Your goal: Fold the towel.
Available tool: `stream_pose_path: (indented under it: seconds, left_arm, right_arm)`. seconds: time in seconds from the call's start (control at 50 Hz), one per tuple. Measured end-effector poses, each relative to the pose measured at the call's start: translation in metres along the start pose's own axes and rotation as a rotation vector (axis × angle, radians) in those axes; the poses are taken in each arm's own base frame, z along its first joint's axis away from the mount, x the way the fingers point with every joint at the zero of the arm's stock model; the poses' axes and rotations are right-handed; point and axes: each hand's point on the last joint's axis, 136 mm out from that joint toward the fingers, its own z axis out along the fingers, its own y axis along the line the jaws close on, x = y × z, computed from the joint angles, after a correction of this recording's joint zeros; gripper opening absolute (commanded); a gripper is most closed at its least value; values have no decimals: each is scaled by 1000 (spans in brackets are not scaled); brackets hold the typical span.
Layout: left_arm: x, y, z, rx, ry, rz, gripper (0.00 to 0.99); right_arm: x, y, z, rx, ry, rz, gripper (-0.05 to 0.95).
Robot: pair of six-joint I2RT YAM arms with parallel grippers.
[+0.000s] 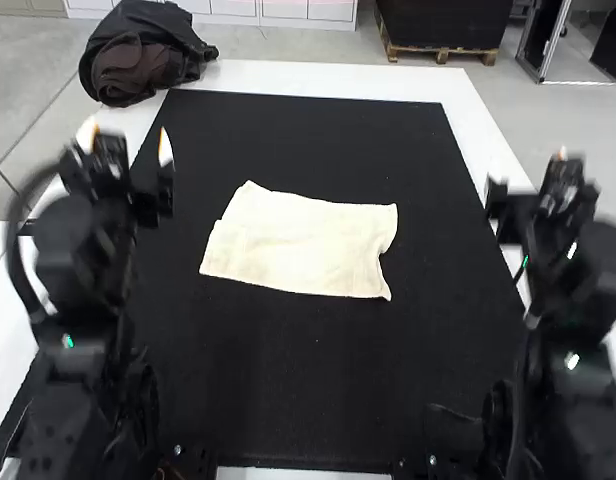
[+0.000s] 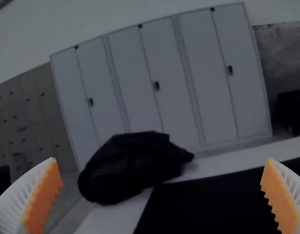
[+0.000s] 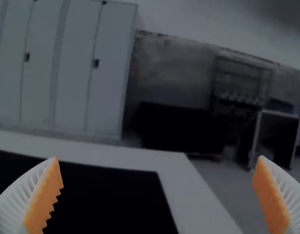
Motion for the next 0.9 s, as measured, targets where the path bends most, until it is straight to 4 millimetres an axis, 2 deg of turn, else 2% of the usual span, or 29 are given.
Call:
stream_pose_path:
  seconds: [0.06,0.12,0.18,0.22,0.3,0.36,0.44,0.52,0.66,0.76,0.84,0.9]
  left_arm:
    - [-19,3,15,8,11,-19,959]
    - [-28,1,35,30,50,-44,959]
    - [-24,-3,59,58,112,-64,959]
    - [-13,-8,76,75,166,-74,959]
    - [18,-17,104,101,267,-87,961]
    - [45,-25,116,117,341,-93,957]
    - [82,-34,124,132,435,-101,954]
    - [111,-41,127,141,506,-108,954]
    - [137,-43,130,113,512,-115,954]
    - [163,-45,122,105,565,-109,957]
    - [185,-50,115,112,623,-105,957]
    - [202,-55,110,126,676,-102,957]
  right_arm:
    - [-25,-2,16,-18,12,38,898]
    - [-39,-4,33,-34,45,84,897]
    - [-42,-4,52,-46,96,128,897]
    - [-39,-5,66,-50,136,160,895]
    - [-15,-5,93,-51,237,225,895]
    - [18,-4,109,-42,332,267,895]
    - [62,-2,120,-21,441,302,897]
    - [87,-1,126,-10,477,318,897]
    - [103,-2,128,3,453,315,895]
    - [118,0,123,7,483,305,895]
    - [141,6,119,-3,552,308,898]
    - [169,18,110,-30,655,315,905]
